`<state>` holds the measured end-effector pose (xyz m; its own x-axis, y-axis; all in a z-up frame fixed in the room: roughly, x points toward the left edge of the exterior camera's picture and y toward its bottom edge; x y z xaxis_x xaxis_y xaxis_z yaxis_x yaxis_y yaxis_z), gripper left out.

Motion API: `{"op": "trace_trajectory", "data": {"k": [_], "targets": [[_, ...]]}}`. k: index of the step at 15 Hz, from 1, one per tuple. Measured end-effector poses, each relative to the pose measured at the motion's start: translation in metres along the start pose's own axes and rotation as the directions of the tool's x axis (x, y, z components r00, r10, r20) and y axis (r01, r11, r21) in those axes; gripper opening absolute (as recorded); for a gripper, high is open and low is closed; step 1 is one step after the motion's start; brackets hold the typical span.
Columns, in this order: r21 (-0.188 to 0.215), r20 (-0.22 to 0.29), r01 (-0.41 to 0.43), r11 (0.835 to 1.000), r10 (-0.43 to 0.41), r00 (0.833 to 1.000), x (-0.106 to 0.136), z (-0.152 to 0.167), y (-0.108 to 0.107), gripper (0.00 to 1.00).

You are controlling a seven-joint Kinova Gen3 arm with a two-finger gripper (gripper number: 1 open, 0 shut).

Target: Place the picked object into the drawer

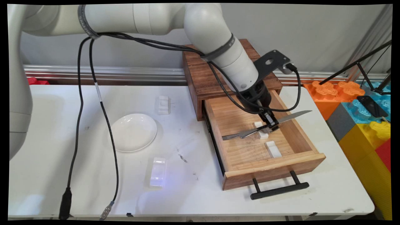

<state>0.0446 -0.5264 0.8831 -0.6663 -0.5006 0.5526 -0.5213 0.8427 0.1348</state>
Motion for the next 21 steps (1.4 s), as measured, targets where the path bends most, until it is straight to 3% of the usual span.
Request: {"op": "trace_trajectory", "data": {"k": [21], "targets": [[-0.049, 0.052, 0.008, 0.999, -0.006, 0.999, -0.044, 0.057, -0.004, 0.0]]}}
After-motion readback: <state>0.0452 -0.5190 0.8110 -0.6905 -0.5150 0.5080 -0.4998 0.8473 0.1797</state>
